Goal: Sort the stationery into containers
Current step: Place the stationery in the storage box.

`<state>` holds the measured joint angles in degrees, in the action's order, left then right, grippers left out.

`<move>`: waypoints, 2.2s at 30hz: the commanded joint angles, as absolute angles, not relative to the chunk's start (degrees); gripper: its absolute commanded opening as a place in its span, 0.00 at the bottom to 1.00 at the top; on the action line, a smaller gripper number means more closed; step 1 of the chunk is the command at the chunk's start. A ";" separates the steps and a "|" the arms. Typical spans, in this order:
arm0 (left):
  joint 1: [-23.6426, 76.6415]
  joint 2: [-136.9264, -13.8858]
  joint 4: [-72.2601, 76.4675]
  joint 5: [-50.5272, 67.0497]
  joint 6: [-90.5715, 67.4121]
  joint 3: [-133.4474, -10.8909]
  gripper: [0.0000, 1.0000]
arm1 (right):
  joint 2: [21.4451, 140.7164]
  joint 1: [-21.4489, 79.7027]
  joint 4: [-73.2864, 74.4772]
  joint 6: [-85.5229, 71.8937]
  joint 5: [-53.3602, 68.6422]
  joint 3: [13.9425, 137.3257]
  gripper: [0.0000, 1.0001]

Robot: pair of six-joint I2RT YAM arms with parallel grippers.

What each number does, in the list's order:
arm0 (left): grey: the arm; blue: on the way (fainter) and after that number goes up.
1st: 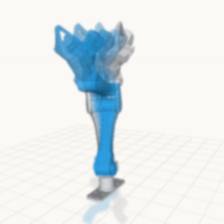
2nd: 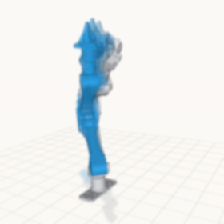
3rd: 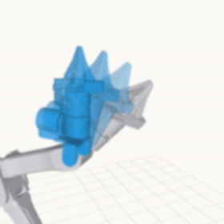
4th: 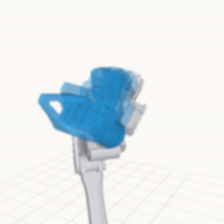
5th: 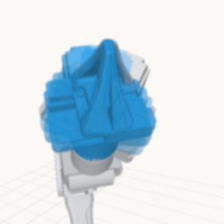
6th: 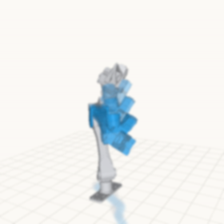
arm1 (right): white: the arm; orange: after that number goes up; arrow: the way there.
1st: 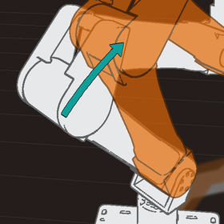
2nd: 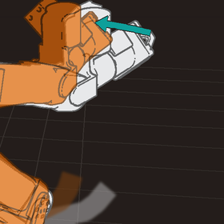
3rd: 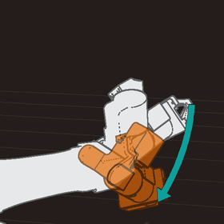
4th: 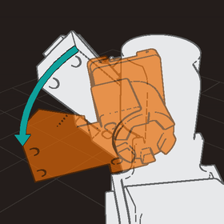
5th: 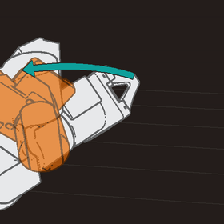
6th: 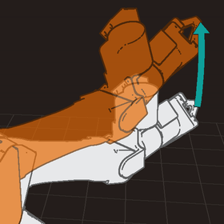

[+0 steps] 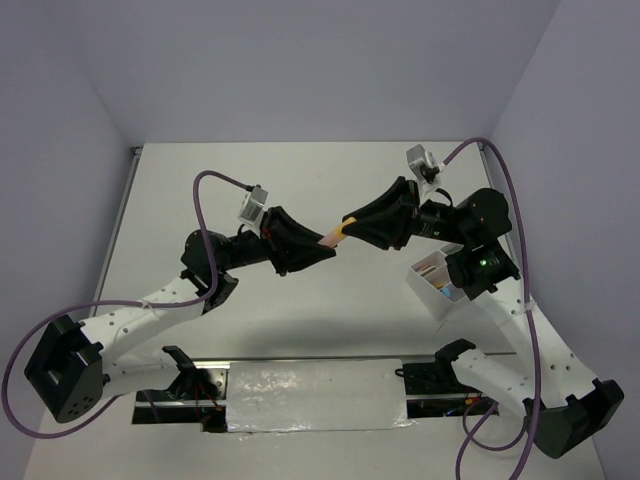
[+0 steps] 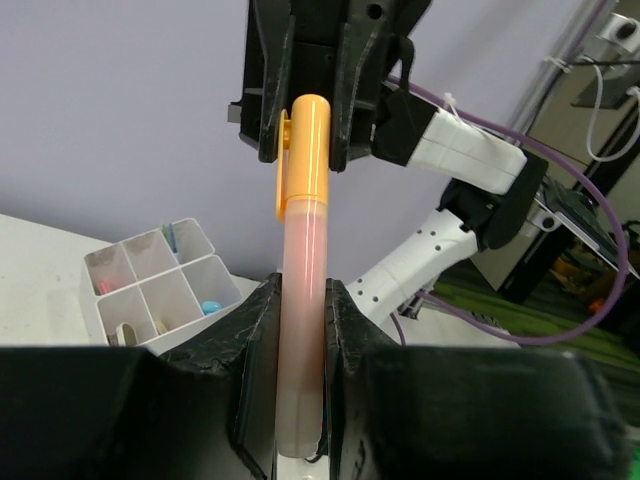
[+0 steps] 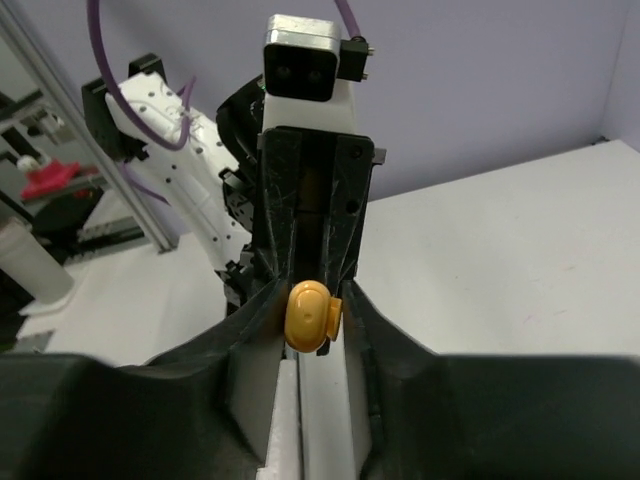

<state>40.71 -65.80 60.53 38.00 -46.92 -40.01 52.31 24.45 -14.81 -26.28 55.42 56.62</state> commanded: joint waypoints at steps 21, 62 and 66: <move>39.73 -70.13 -23.78 -16.95 -45.61 -71.08 0.99 | 42.72 21.62 40.64 -17.91 -0.39 65.74 0.00; 39.46 -60.47 -42.27 -20.65 -37.71 -59.68 0.99 | 44.74 18.02 62.84 -39.64 -43.51 57.04 0.31; 39.37 -60.64 -42.63 -21.62 -37.79 -59.85 1.00 | 44.21 17.84 61.97 -39.03 -42.98 57.30 0.60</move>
<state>39.59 -61.60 -43.70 -21.15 -38.96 -59.75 44.62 18.33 65.49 -39.59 -42.61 57.25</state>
